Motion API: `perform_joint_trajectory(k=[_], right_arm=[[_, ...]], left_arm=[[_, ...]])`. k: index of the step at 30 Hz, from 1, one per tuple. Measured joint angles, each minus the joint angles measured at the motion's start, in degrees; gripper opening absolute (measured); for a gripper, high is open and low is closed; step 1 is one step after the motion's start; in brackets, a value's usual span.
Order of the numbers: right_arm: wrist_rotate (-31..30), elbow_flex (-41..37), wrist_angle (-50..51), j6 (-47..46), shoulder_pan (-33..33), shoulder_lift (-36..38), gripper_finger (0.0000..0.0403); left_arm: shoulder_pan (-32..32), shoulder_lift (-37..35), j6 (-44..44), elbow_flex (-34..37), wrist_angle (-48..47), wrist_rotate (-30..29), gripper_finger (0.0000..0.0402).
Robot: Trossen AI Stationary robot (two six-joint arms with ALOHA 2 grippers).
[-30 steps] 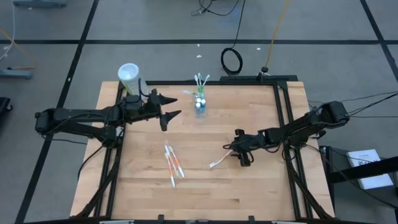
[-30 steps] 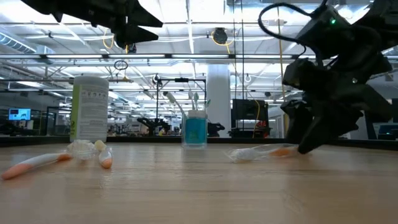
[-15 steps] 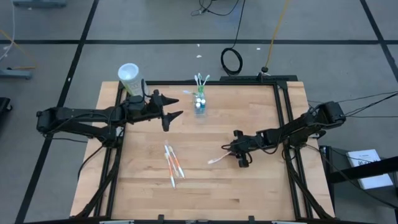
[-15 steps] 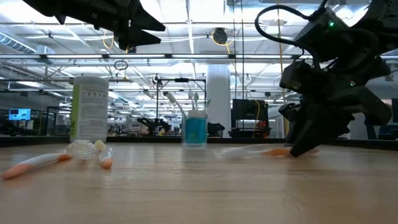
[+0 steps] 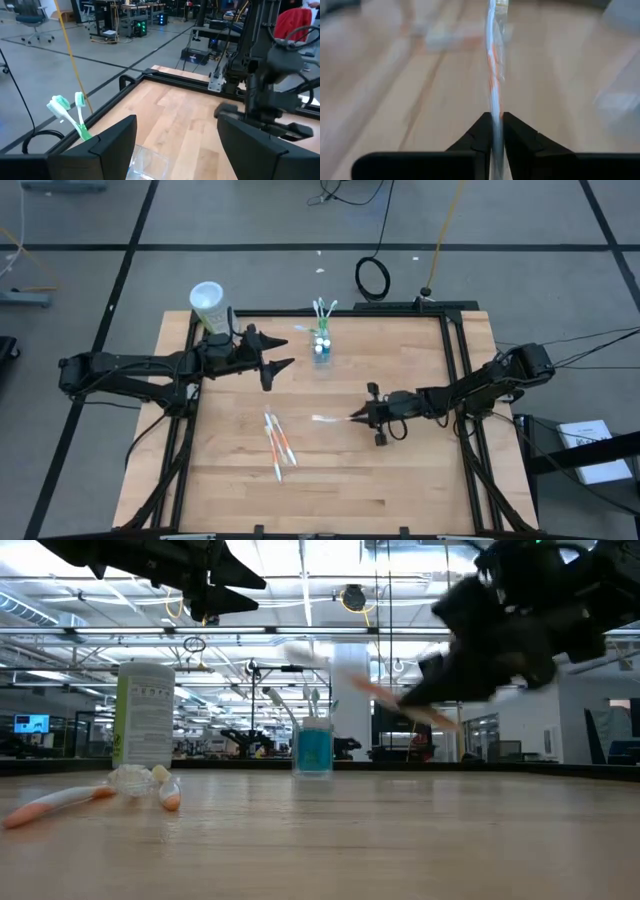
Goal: Pick & Place toothbrushing station
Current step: Put the orange toothbrush into the transparent organizer
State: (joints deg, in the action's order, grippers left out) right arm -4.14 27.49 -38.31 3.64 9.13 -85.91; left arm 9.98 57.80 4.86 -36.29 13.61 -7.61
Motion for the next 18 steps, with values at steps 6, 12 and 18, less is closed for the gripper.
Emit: perform_joint_trajectory(k=[6,12,18], right_arm=[[-0.6,0.0,-17.2,7.6,-2.7,0.0,0.0022],[-0.5,0.1,-29.4,8.4,-5.8,0.0,0.0021],[-0.4,0.1,-36.6,8.9,-6.9,0.1,0.0021]], left_arm=[[0.0,1.0,1.8,0.0,1.3,3.0,0.0285],[-0.7,4.1,-2.0,-0.1,9.5,13.7,0.0285],[-2.3,9.7,-3.6,-0.1,16.2,15.2,0.0285]])
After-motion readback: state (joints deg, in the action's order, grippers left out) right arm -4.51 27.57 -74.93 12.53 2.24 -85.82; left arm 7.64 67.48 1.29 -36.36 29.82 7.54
